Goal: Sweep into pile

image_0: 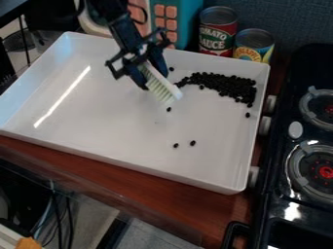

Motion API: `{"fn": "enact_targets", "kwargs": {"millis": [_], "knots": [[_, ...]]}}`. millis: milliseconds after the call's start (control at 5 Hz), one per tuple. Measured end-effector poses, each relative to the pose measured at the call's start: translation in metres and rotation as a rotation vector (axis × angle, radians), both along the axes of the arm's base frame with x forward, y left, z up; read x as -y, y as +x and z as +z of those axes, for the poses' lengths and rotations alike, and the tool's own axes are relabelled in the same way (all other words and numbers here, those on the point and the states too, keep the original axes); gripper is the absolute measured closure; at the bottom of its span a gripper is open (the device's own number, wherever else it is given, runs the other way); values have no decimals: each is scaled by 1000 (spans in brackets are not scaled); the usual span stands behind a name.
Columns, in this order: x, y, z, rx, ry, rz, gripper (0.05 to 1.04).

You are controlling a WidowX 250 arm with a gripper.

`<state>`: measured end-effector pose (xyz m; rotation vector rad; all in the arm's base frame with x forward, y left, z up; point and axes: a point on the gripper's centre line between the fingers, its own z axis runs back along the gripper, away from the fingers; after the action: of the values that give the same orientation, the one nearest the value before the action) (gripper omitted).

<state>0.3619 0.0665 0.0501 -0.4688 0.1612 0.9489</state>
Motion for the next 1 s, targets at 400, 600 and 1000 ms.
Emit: {"fn": "enact_targets", "kwargs": {"millis": [400,600,1000], "knots": [[-63,-34,14,50,-19,11,580],[-90,-46,4,95,28,4,580],[-113,-64,-37,126,-35,-57,580]]}}
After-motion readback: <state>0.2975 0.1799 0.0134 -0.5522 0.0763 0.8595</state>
